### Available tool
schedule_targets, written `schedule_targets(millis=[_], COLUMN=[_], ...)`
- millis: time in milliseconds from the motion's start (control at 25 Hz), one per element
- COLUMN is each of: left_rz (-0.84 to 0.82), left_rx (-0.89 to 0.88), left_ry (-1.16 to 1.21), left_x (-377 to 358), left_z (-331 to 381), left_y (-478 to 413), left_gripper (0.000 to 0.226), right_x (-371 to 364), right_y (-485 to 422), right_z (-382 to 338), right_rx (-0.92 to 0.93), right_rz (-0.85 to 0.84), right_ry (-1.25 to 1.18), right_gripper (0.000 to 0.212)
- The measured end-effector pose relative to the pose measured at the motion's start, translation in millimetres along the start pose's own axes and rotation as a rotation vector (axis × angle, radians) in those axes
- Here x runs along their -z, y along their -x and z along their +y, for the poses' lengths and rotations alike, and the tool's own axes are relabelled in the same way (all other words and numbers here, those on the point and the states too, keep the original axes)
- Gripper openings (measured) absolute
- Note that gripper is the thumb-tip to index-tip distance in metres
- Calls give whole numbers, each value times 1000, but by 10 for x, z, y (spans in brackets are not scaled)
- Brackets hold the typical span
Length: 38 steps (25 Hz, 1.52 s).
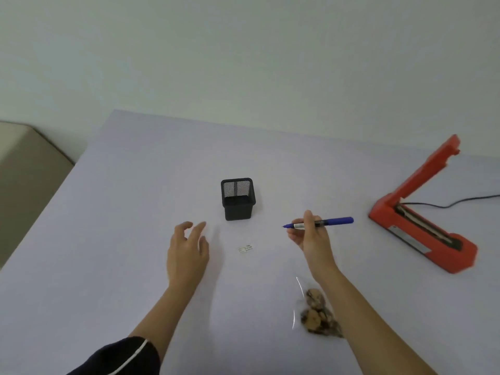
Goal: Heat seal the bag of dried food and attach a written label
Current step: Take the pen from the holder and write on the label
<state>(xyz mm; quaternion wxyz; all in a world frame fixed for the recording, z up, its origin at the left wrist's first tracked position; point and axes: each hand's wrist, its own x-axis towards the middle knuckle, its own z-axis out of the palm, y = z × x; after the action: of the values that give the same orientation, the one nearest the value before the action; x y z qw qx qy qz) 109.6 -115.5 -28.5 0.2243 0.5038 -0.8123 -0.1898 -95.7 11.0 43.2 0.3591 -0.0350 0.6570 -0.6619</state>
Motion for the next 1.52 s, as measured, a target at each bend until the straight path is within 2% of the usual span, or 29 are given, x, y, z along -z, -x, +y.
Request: schedule_targets(millis=[80, 160, 200, 320, 440, 520, 600, 640, 680, 840, 1160, 1360, 1520], left_rz=[-228, -462, -520, -483, -396, -348, -398, -436, -472, -492, -468, -494, -437], left_rx=[76, 64, 46, 77, 141, 313, 496, 542, 528, 408, 417, 368, 363], left_ry=[-233, -323, -324, -205, -30, 305, 825, 1044, 1147, 1122, 1131, 1131, 1118], left_x=[112, 97, 67, 39, 98, 259, 484, 594, 684, 842, 866, 886, 895], left_z=[-151, -223, -233, -202, -79, 224, 566, 717, 835, 1074, 1127, 1182, 1221], left_y=[-93, -100, -85, -57, -48, -44, -42, -39, -39, -57, -67, -40, -55], left_gripper=[45, 49, 48, 29, 25, 23, 18, 15, 13, 11, 11, 10, 10], right_x=[26, 20, 11, -9, -36, -71, -118, -142, -169, -267, -279, -323, -384], right_y=[82, 149, 176, 277, 348, 392, 443, 473, 503, 588, 636, 668, 683], right_z=[-48, -82, -95, -133, -162, -209, -270, -299, -325, -379, -379, -365, -403], right_rx=[22, 51, 68, 109, 113, 105, 106, 108, 110, 127, 109, 118, 148], right_rz=[25, 15, -2, -35, -14, 5, -2, -10, -18, -53, -56, -120, -134], right_ry=[15, 51, 68, 71, 61, 10, -65, -93, -109, -119, -108, -52, -71], right_gripper=[27, 23, 21, 19, 20, 18, 16, 16, 17, 16, 13, 10, 10])
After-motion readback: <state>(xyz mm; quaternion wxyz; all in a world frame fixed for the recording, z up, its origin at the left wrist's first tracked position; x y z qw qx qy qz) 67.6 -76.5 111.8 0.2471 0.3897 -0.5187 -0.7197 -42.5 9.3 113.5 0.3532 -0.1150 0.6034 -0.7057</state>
